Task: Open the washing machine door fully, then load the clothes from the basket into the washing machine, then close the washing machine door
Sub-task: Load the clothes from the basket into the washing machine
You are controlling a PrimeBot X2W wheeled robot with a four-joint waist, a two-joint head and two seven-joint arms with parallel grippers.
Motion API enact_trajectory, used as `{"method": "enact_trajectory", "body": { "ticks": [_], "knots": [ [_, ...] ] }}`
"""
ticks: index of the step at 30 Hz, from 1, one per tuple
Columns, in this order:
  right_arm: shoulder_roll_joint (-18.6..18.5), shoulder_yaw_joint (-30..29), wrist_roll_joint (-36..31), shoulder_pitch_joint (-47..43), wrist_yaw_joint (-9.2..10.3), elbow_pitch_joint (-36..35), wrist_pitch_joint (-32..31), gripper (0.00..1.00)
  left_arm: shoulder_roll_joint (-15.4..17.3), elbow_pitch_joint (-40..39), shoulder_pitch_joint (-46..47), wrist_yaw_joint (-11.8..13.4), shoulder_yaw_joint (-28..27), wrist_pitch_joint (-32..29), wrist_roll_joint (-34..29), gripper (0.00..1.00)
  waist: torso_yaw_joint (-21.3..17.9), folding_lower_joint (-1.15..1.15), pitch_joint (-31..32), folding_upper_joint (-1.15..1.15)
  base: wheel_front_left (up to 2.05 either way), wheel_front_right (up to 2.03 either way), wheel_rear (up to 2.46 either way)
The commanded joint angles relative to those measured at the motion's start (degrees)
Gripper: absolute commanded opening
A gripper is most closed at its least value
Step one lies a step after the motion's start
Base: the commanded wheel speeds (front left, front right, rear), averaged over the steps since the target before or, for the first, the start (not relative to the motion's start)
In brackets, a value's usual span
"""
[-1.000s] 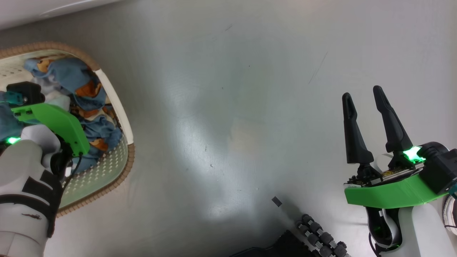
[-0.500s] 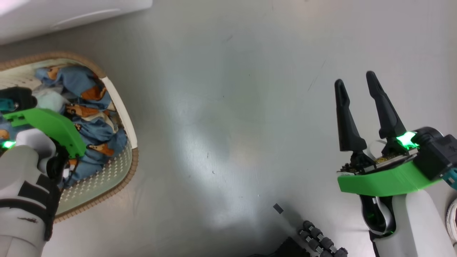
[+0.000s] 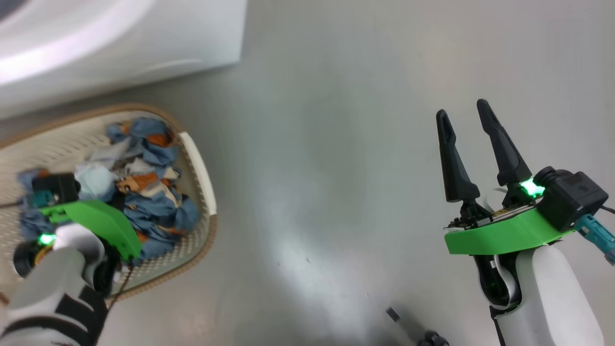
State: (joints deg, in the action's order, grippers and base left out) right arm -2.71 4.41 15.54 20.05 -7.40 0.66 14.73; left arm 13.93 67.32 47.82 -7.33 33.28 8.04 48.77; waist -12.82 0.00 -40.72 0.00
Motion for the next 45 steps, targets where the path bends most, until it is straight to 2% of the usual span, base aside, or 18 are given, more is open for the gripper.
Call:
{"method": "enact_trajectory", "body": {
  "ticks": [1, 9, 15, 28, 36, 45],
  "knots": [
    [-0.17, 0.74, -1.16, -1.23, -0.09, -0.39, 0.27, 1.0, 1.72, -1.18, -2.95, -0.14, -0.56, 1.66, 1.3, 0.0, 3.84, 0.0, 6.01, 0.0, 0.0, 0.0, 0.0],
    [-0.17, -0.53, -2.88, -3.15, -0.09, 1.95, 0.27, 1.0, 0.69, -3.41, -8.14, -0.15, 1.12, 6.04, 2.62, 0.0, 8.06, 0.0, 13.67, 0.0, 0.0, 0.0, 0.0],
    [-0.17, -0.99, -3.62, -4.56, -0.09, 3.08, 0.27, 1.0, 0.45, -5.93, -10.66, -0.15, 0.55, 6.89, 1.44, 0.0, 10.54, 0.0, 17.76, 0.0, 0.0, 0.0, 0.0],
    [-0.17, -0.91, -3.15, -7.58, -0.09, 5.92, 0.27, 1.0, 0.66, -24.25, -23.39, 3.77, -11.56, 6.95, -9.67, 0.0, 14.37, 0.0, 27.77, 0.0, 0.0, 0.0, 0.0],
    [-0.17, -0.81, -2.32, -9.61, -0.09, 7.01, 0.27, 1.0, -0.15, -32.93, -31.03, 4.81, -16.98, 6.96, -15.26, 0.0, 14.88, 0.0, 32.36, 0.0, 0.0, 0.0, 0.0],
    [-0.17, -0.85, -1.16, -11.52, -0.09, 7.6, 0.27, 1.0, -1.93, -39.18, -37.4, 5.23, -21.25, 6.96, -18.64, 0.0, 14.75, 0.0, 35.84, 0.0, 0.0, 0.0, 0.0]
  ]
}}
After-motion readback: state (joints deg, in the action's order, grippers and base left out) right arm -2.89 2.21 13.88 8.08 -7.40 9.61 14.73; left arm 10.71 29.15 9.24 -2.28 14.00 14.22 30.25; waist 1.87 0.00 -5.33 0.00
